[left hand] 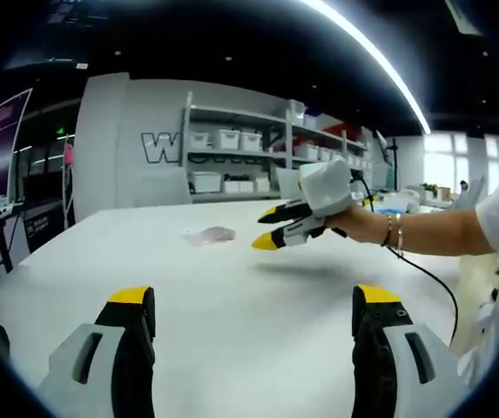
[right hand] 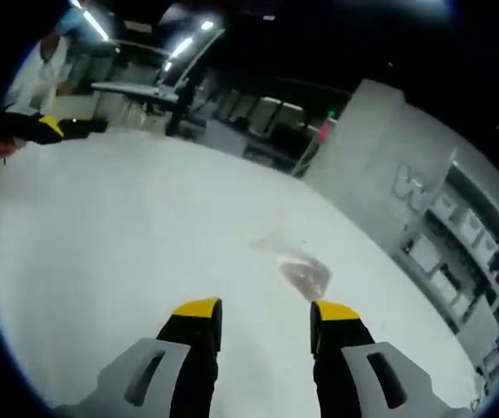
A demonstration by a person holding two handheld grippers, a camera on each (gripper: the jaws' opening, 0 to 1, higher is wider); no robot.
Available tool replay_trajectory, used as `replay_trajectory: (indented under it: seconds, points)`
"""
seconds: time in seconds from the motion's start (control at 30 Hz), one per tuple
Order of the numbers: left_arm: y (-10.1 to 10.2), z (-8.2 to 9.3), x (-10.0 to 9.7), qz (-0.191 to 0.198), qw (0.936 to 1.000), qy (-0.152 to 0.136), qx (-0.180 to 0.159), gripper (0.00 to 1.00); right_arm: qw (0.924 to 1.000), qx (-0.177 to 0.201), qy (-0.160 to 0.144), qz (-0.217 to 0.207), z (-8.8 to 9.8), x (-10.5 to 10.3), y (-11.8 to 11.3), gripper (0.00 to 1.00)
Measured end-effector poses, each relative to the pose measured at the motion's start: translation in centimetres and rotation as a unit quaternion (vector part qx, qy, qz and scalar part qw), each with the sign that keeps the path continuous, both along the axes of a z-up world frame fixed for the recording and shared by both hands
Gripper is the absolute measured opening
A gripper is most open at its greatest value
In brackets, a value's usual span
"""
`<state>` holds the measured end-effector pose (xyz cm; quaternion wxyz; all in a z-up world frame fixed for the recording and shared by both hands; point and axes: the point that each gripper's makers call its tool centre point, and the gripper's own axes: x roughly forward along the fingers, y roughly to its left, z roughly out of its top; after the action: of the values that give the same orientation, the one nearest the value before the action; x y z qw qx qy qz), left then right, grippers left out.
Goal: Open the resealable bag by pulling the two sides of the seal apart until the entire bag opening is separated and visibly accessible.
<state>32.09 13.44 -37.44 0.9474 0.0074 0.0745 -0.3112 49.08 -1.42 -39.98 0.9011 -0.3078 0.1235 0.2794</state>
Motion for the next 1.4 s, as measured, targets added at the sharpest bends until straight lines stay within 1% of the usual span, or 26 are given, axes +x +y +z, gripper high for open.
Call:
replay_trajectory:
  seconds: [0.07, 0.4, 0.57, 0.77, 1.13, 1.3, 1.4]
  points:
    - [0.1, 0.1, 0.2, 0.001, 1.0000, -0.001, 0.001, 0.93, 1.0000, -0.007, -0.001, -0.001, -0.1, 0.5, 0.0, 0.38]
    - [0.6, 0.1, 0.3, 0.005, 1.0000, -0.002, 0.003, 0.93, 0.9999, -0.013, -0.003, 0.002, -0.1, 1.7, 0.2, 0.38]
    - [0.7, 0.1, 0.3, 0.006, 1.0000, -0.005, 0.002, 0.93, 0.9998, -0.018, -0.007, 0.008, -0.1, 2.0, 0.4, 0.37]
    - [0.9, -0.5, 0.2, 0.010, 0.9999, -0.001, 0.002, 0.93, 0.9996, -0.024, -0.007, 0.014, -0.4, 2.5, 0.7, 0.37]
    - [0.9, -0.8, 0.3, 0.014, 0.9999, 0.000, -0.002, 0.93, 0.9993, -0.033, -0.006, 0.018, -1.0, 3.1, 0.5, 0.35]
    - [0.8, -0.8, 0.4, 0.017, 0.9999, 0.001, -0.002, 0.93, 0.9994, -0.029, -0.005, 0.015, -1.0, 3.5, 0.3, 0.35]
    - [0.6, -1.0, 0.5, 0.015, 0.9999, 0.004, -0.001, 0.93, 0.9992, -0.034, -0.001, 0.022, -1.6, 3.4, 0.7, 0.35]
